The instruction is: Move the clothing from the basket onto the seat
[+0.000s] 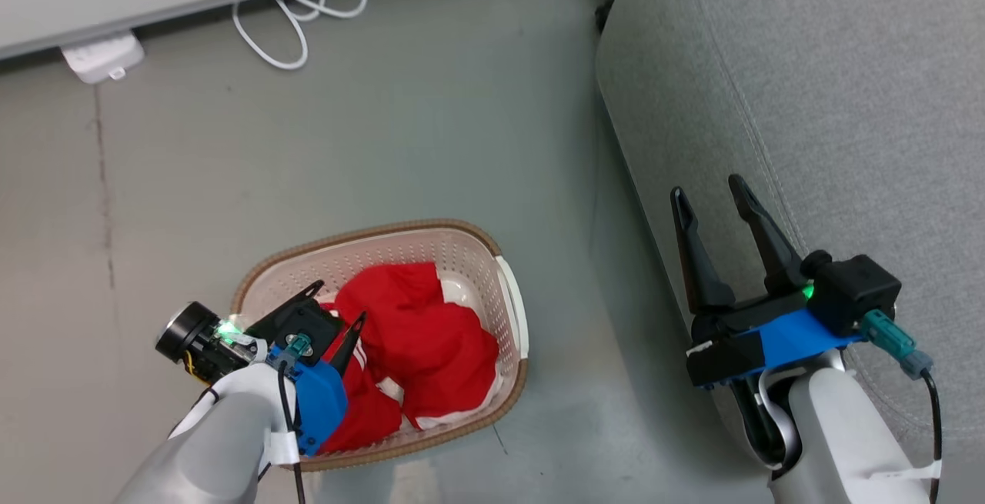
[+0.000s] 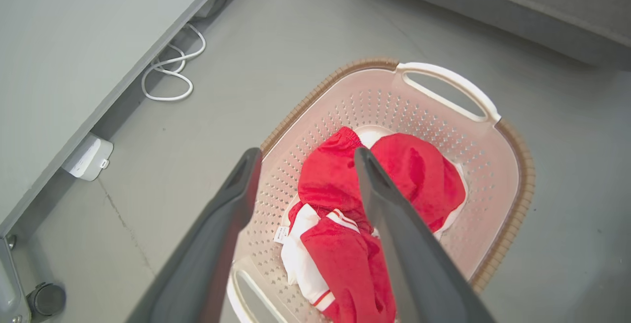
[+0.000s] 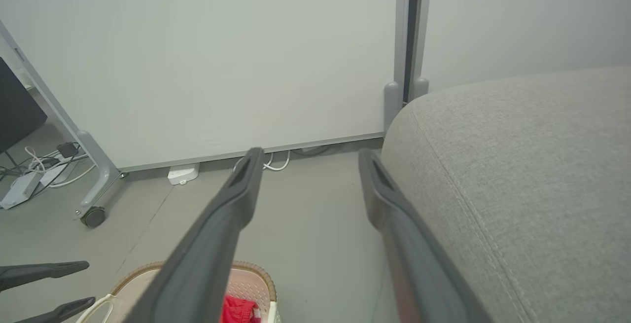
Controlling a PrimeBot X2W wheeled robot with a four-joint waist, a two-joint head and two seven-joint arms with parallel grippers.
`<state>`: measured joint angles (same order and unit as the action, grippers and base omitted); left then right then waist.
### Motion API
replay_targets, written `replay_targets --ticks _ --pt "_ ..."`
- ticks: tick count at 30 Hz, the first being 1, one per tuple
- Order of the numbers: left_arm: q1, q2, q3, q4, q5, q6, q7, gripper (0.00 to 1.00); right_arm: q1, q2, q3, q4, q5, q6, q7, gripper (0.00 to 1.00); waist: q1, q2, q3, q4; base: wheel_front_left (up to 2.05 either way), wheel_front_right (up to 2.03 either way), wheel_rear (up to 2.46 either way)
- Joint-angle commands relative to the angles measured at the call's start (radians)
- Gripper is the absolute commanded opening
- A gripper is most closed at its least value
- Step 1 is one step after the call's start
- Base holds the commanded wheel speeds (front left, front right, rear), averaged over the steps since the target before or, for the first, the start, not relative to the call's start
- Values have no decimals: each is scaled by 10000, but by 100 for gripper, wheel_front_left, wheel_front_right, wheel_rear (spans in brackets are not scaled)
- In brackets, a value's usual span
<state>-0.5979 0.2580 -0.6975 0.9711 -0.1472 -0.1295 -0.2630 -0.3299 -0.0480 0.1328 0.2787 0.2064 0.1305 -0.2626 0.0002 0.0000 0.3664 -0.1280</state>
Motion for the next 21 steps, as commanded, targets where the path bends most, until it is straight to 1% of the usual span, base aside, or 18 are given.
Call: replay_targets --ticks 1,5,6,12,16,21 --pt "-437 124 -522 443 -182 -12 39 100 -290 -42 27 -82 53 4 -36 100 -2 0 579 -230 0 0 0" --pt "-889 144 -1505 1078 -532 -13 289 100 -596 -42 58 -162 70 4 -35 100 -2 0 1070 -306 0 0 0" --pt "-889 144 -1505 1078 -532 -13 289 100 -596 -42 58 -162 70 4 -35 100 -2 0 1070 -306 0 0 0" --pt "-1429 244 -2883 1634 -1163 -13 908 100 -983 -42 126 -270 111 4 -35 100 -2 0 1767 -391 0 0 0" --pt "-1663 395 -3746 1873 -1744 -13 1702 100 -1258 -42 169 -329 133 4 -36 100 -2 0 2180 -454 0 0 0" --pt "-1869 591 -4502 1860 -2706 -13 2766 100 -1533 -42 198 -392 150 4 -36 100 -2 0 2624 -549 0 0 0"
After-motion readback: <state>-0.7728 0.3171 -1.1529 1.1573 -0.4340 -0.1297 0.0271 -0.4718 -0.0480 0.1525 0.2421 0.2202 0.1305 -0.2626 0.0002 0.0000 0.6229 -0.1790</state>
